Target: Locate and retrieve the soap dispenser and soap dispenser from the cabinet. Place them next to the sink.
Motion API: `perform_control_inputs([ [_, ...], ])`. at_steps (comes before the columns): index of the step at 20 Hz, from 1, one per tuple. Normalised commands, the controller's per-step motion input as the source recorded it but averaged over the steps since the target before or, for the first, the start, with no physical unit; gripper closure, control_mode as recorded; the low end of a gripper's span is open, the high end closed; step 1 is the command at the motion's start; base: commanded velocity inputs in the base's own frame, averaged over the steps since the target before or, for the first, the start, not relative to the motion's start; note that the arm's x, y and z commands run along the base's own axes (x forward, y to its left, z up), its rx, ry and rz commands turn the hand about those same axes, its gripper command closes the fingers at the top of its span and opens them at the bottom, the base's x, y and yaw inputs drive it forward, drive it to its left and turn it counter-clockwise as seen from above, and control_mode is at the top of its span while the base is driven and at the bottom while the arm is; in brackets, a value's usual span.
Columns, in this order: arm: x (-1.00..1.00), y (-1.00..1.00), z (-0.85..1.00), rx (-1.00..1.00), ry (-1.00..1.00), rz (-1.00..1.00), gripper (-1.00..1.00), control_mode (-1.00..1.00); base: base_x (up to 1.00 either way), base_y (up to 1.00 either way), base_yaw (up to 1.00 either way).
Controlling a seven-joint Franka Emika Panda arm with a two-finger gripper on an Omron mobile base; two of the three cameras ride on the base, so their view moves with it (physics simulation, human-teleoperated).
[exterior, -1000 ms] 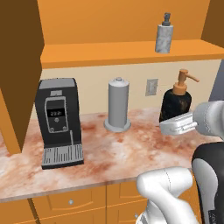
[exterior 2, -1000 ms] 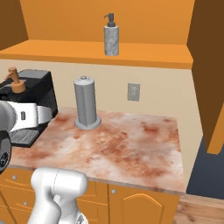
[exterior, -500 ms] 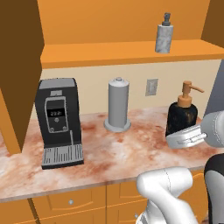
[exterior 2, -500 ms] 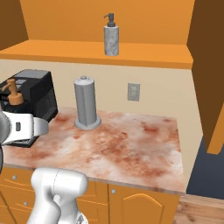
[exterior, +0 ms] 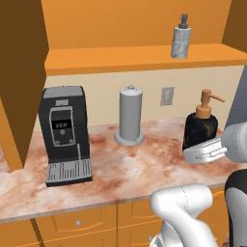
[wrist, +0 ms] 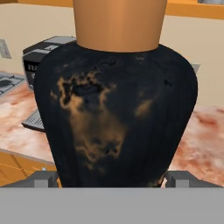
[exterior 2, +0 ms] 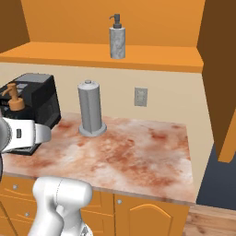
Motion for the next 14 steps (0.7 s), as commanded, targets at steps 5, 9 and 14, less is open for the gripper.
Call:
perform_control_inputs([
  [5,0.0,0.0,0.0,0.0,0.0,0.0,1.0,1.0,-0.02,0.04,0.04],
  [9,0.0,0.0,0.0,0.0,0.0,0.0,1.0,1.0,-0.07,0.24,0.34],
  [14,0.0,0.0,0.0,0.0,0.0,0.0,1.0,1.0,-0.02,0.29,0.47],
])
